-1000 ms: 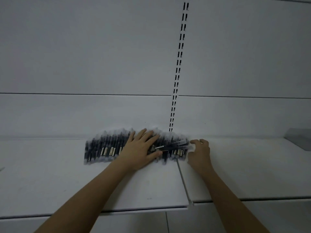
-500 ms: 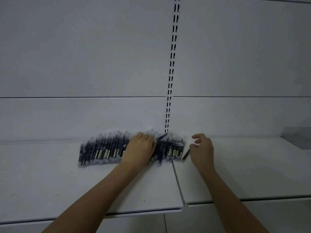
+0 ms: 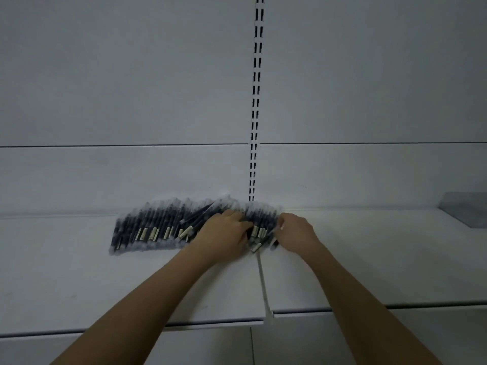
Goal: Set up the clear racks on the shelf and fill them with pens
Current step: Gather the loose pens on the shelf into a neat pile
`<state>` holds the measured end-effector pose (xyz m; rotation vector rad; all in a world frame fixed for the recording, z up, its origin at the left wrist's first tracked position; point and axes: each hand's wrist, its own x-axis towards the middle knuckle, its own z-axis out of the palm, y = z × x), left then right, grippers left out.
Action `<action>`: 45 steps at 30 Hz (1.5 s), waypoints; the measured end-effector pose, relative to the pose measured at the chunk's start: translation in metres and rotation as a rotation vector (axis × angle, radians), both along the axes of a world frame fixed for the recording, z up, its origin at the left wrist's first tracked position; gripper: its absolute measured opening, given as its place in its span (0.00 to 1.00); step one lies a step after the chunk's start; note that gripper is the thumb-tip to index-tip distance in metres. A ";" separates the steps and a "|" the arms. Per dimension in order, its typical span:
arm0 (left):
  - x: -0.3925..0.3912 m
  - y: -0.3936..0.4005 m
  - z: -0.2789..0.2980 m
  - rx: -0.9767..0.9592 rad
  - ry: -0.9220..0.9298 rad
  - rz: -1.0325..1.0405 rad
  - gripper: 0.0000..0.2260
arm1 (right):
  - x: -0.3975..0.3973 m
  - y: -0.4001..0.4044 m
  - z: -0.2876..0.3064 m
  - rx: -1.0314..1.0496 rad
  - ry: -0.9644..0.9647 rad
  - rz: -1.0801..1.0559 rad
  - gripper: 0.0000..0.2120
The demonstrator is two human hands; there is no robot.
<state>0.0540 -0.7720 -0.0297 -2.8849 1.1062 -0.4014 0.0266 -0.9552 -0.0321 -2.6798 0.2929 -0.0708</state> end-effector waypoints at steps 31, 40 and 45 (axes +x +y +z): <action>-0.009 -0.028 0.013 -0.338 0.328 0.195 0.10 | 0.011 -0.039 0.005 0.179 -0.069 0.029 0.04; -0.016 0.000 0.031 -0.327 0.477 0.062 0.19 | 0.028 0.000 -0.007 0.514 -0.274 0.015 0.05; 0.001 -0.002 0.023 -0.345 0.419 0.113 0.18 | 0.012 0.006 -0.032 0.562 -0.461 -0.042 0.04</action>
